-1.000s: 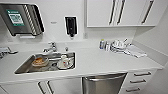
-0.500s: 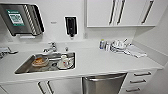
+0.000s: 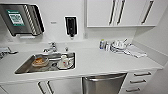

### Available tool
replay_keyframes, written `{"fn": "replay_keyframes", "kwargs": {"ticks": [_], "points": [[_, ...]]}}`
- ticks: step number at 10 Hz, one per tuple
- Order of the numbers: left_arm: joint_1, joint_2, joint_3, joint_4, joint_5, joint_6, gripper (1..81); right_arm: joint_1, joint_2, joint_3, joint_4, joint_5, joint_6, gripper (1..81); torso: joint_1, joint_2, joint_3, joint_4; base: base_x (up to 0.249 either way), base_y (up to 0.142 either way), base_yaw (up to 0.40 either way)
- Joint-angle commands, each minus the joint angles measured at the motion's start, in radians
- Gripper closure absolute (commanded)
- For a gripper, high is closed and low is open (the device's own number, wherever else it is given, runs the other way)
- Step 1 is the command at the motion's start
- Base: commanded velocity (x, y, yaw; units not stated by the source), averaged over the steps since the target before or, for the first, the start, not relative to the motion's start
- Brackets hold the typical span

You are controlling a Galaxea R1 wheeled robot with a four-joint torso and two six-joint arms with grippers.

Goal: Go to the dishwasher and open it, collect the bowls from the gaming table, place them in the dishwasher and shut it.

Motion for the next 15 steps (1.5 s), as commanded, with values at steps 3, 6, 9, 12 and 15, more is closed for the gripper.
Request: {"fn": "replay_keyframes", "kwargs": {"ticks": [3, 6, 9, 12, 15], "points": [[-0.042, 0.004, -0.001, 0.002, 0.07, 0.0, 1.0, -0.018, 0.034, -0.023, -0.037, 0.079, -0.119, 1.0, 0.0, 0.0, 0.0, 0.0, 0.0, 0.0, 0.0], [-0.047, 0.019, -0.001, 0.001, 0.07, -0.002, 1.0, -0.029, 0.091, -0.022, -0.054, 0.186, -0.127, 1.0, 0.0, 0.0, 0.001, 0.0, 0.0, 0.0, 0.0], [-0.05, 0.03, -0.001, -0.006, 0.069, -0.005, 1.0, -0.032, 0.117, -0.003, -0.058, 0.285, -0.124, 1.0, 0.0, 0.0, 0.001, 0.0, 0.0, 0.0, 0.0], [-0.051, 0.034, -0.001, -0.021, 0.028, -0.034, 1.0, -0.041, 0.135, 0.007, -0.061, 0.318, -0.118, 1.0, 0.0, 0.0, 0.001, 0.0, 0.0, 0.0, 0.0], [-0.051, 0.033, -0.001, -0.021, 0.026, -0.037, 1.0, -0.03, 0.144, 0.033, -0.063, 0.316, -0.125, 1.0, 0.0, 0.0, 0.002, 0.0, 0.0, 0.0, 0.0]]}}
